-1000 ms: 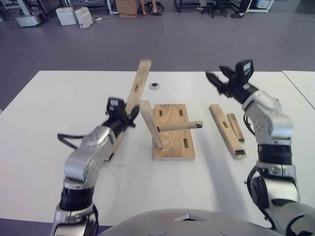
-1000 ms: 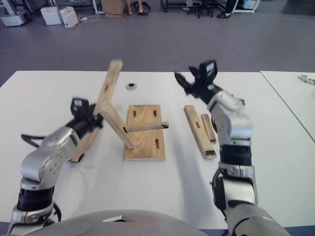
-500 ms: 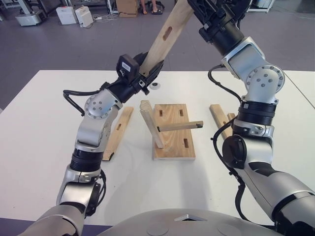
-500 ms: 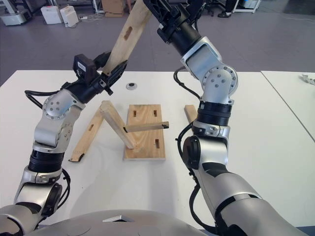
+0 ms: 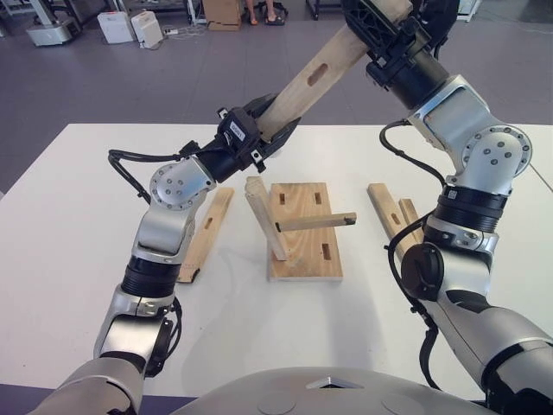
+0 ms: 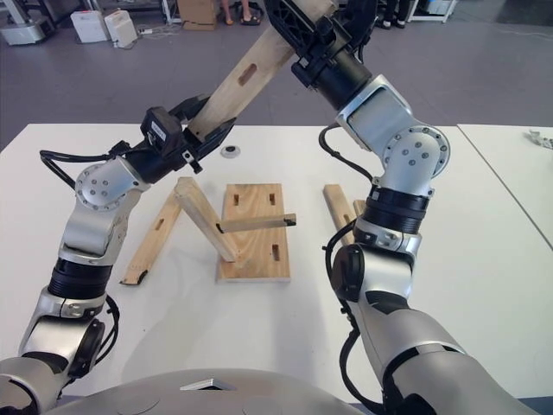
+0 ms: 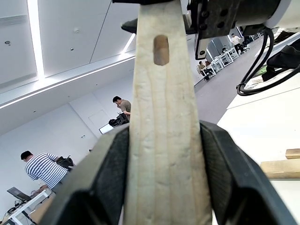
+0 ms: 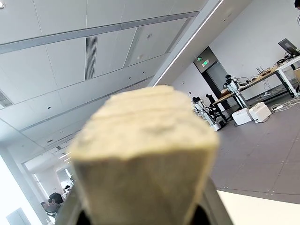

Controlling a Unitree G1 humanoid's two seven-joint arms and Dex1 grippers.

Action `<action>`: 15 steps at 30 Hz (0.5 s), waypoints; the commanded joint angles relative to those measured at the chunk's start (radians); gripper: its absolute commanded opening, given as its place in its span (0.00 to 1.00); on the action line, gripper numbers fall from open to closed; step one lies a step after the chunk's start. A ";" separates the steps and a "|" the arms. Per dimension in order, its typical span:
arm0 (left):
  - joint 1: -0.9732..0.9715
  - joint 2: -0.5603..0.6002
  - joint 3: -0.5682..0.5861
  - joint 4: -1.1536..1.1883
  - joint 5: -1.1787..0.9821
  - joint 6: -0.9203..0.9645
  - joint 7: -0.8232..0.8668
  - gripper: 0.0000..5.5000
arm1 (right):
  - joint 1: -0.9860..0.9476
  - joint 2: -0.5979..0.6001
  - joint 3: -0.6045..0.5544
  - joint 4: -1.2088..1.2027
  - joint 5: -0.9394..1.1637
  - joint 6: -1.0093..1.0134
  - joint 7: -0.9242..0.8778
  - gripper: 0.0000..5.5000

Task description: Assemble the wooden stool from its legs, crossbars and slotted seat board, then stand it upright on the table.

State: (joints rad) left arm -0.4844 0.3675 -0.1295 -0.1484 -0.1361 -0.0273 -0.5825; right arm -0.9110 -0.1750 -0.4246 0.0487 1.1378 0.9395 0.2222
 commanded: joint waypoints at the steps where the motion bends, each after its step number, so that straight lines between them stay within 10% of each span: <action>1: 0.004 0.003 0.004 0.004 0.043 0.007 0.025 0.47 | 0.113 -0.039 -0.052 -0.068 -0.004 -0.037 -0.052 0.18; 9: 0.200 0.041 0.225 -0.137 -0.051 0.150 0.127 0.72 | 0.835 0.017 -0.212 -0.528 0.254 0.003 -0.395 0.18; 15: 0.259 0.013 0.234 -0.237 -0.073 0.246 0.192 0.75 | 0.960 -0.006 -0.137 -0.550 0.339 -0.058 -0.530 0.18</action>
State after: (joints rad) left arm -0.2099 0.3788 0.1309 -0.3659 -0.2227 0.1971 -0.3899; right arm 0.0290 -0.1731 -0.5848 -0.4911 1.4603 0.8959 -0.2812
